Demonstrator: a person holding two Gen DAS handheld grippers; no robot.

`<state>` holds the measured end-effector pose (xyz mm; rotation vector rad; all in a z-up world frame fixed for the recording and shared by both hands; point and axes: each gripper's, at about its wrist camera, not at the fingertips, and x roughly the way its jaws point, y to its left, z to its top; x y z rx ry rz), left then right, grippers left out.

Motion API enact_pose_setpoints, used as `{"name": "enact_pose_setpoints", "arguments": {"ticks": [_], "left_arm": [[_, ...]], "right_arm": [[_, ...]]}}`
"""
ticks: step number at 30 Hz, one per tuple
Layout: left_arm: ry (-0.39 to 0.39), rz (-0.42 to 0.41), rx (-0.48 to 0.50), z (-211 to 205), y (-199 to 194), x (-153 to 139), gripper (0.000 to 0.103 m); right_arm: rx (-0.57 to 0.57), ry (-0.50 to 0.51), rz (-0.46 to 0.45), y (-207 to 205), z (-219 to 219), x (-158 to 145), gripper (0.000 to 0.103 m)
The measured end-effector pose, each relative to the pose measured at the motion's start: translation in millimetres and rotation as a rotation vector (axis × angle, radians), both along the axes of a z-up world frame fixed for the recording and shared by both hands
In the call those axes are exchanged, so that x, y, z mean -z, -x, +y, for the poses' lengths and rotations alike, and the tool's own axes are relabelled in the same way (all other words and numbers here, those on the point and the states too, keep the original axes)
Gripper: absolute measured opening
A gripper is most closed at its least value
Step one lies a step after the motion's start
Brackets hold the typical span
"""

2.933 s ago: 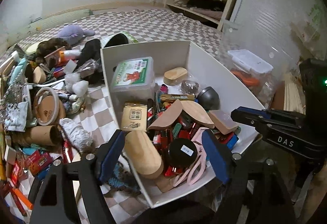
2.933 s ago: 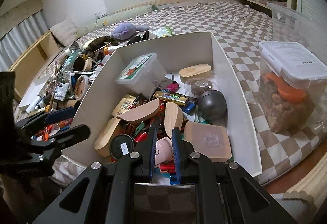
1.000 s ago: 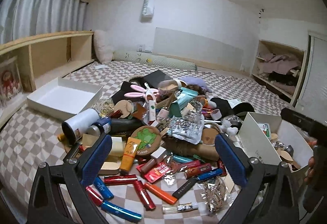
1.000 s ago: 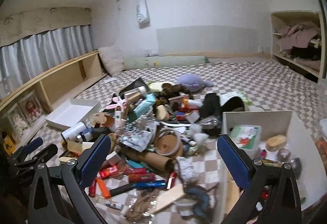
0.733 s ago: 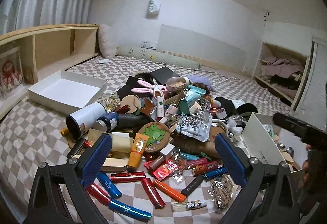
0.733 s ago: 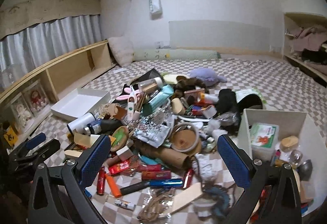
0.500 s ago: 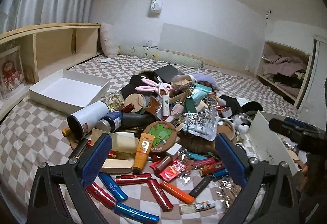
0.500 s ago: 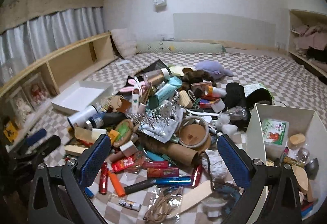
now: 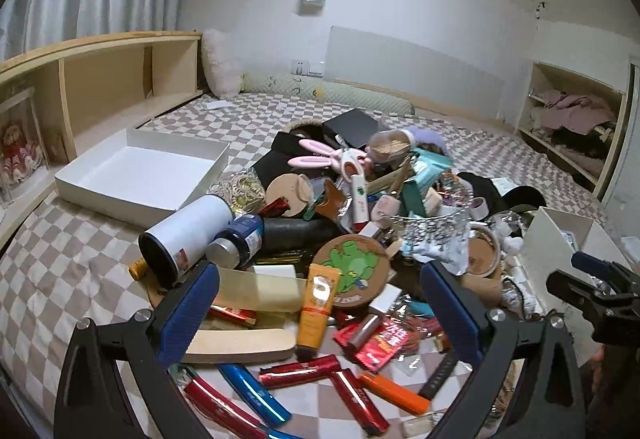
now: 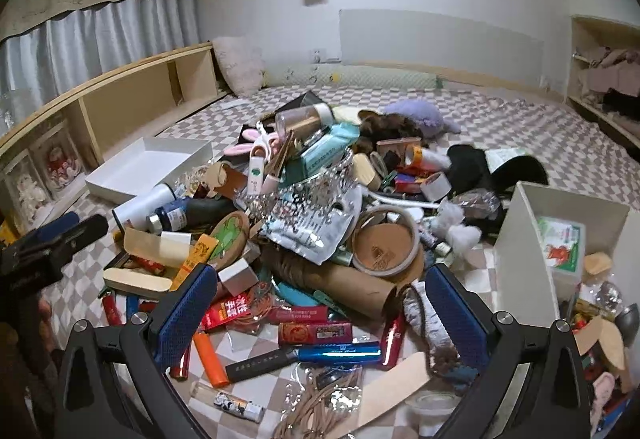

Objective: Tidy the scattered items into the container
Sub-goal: 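Withdraw both tools from the white box back over the pile, then lower the left tool toward the silver tiara while the right tool reaches the clear cord bag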

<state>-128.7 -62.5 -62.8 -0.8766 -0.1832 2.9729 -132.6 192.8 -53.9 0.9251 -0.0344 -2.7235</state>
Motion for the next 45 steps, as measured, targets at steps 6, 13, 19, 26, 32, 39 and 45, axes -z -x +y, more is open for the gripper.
{"name": "enact_pose_setpoints", "arguments": {"ticks": [6,13,19,26,32,39,45], "left_arm": [[-0.032,-0.073,-0.012,-13,7,25,0.101],[-0.123,-0.139,0.022,-10,8,46,0.101],[-0.165,-0.211,0.052,6,5,64,0.101],[-0.151,-0.294,0.06,23,4,85,0.101],[-0.107,-0.314,0.066,32,8,93,0.101],[-0.118,-0.323,0.058,29,10,96,0.101],[-0.132,-0.322,0.045,25,10,96,0.101]], "right_arm": [[-0.008,0.021,-0.067,7,1,21,0.103],[-0.044,-0.013,-0.146,-1,-5,47,0.103],[-0.012,-0.067,-0.231,-23,-4,74,0.103],[0.027,-0.072,-0.291,-35,-3,92,0.102],[0.045,-0.115,-0.325,-33,-10,108,0.084],[0.062,-0.198,-0.283,-34,-17,111,0.072],[0.091,-0.151,-0.266,-33,-6,108,0.035]]}}
